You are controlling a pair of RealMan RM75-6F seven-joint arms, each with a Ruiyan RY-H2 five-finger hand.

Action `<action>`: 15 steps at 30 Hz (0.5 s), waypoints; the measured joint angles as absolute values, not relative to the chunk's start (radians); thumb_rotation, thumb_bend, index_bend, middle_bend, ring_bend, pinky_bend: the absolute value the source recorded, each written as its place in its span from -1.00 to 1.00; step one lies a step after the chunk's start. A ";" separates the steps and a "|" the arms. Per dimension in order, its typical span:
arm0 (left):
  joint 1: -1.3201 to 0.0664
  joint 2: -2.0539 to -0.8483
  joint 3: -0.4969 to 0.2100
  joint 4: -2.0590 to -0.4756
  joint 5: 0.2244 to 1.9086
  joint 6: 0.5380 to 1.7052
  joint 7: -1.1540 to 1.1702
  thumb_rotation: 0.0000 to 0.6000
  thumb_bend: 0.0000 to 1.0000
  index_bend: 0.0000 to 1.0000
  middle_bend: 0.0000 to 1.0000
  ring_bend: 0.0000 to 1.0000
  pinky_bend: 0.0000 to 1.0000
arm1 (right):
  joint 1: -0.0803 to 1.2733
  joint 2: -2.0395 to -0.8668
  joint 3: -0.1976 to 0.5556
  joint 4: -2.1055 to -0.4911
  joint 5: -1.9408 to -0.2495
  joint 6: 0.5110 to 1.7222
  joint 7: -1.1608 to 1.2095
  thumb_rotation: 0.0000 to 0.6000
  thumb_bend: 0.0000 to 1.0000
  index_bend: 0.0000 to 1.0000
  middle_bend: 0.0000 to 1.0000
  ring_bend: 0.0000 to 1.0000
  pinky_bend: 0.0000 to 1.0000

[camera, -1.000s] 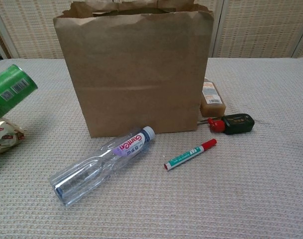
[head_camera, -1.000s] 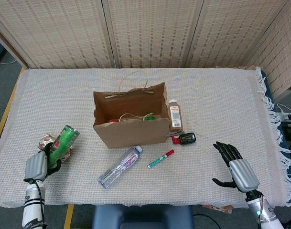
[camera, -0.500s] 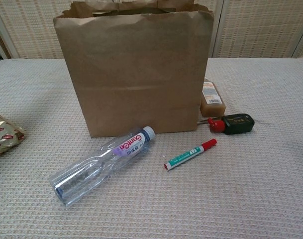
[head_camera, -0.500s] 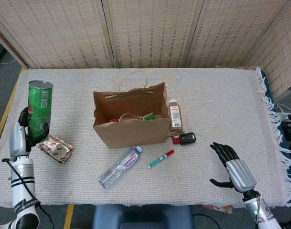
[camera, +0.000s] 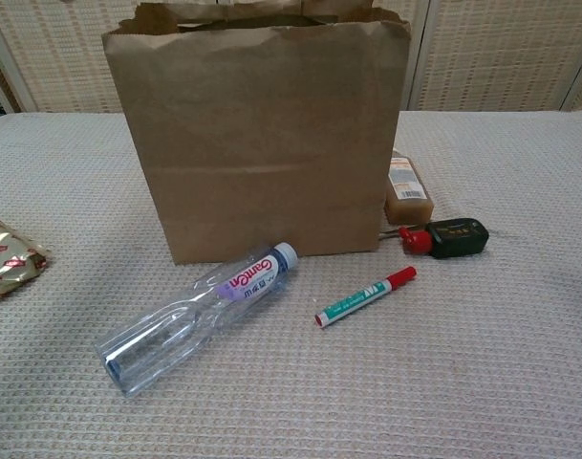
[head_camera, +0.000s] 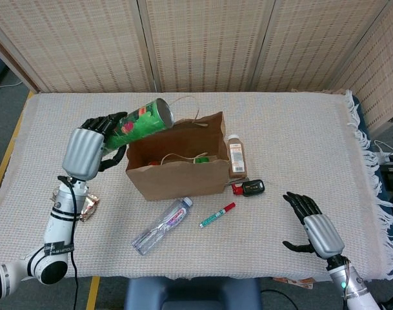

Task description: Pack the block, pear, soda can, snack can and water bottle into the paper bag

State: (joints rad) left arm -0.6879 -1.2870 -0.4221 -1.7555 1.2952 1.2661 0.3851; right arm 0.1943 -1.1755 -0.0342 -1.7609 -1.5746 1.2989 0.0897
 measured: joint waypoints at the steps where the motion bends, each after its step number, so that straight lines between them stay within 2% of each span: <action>1: -0.698 -1.289 -0.409 -1.730 1.325 1.261 0.399 1.00 0.23 0.28 0.39 0.37 0.48 | 0.194 -1.174 -0.034 -1.762 -1.574 1.299 0.090 1.00 -0.93 -1.00 -0.99 -1.00 -0.96; 3: -0.718 -1.294 -0.375 -1.669 1.396 1.251 0.433 1.00 0.21 0.25 0.35 0.33 0.43 | 0.192 -1.171 -0.036 -1.761 -1.575 1.301 0.095 1.00 -0.93 -1.00 -0.99 -1.00 -0.96; 6: -0.742 -1.302 -0.324 -1.589 1.497 1.245 0.478 1.00 0.12 0.04 0.08 -0.01 0.24 | 0.190 -1.167 -0.037 -1.757 -1.577 1.305 0.107 1.00 -0.93 -1.00 -0.99 -1.00 -0.96; 7: -0.749 -1.305 -0.308 -1.569 1.524 1.245 0.492 1.00 0.07 -0.13 -0.13 -0.20 0.08 | 0.190 -1.166 -0.038 -1.755 -1.578 1.305 0.110 1.00 -0.93 -1.00 -0.99 -1.00 -0.96; 9: -0.762 -1.317 -0.278 -1.542 1.564 1.245 0.527 1.00 -0.01 -0.40 -0.43 -0.43 -0.14 | 0.190 -1.166 -0.038 -1.753 -1.579 1.304 0.113 1.00 -0.93 -1.00 -0.99 -1.00 -0.96; 10: -0.766 -1.323 -0.273 -1.538 1.568 1.244 0.539 1.00 -0.04 -0.54 -0.60 -0.58 -0.27 | 0.190 -1.166 -0.039 -1.752 -1.580 1.305 0.112 1.00 -0.93 -1.00 -0.99 -1.00 -0.96; 13: -0.776 -1.348 -0.278 -1.545 1.550 1.245 0.577 1.00 -0.09 -0.75 -0.84 -0.84 -0.53 | 0.190 -1.168 -0.039 -1.751 -1.581 1.305 0.111 1.00 -0.93 -1.00 -0.99 -1.00 -0.96; 15: -0.783 -1.372 -0.284 -1.556 1.529 1.246 0.599 1.00 -0.12 -0.81 -0.88 -0.88 -0.61 | 0.191 -1.169 -0.038 -1.750 -1.579 1.303 0.110 1.00 -0.93 -1.00 -0.99 -1.00 -0.96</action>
State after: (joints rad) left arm -0.7827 -1.3716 -0.2840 -1.5556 1.5290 1.2460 0.5993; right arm 0.1907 -1.1688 -0.0384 -1.7503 -1.5789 1.3031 0.1098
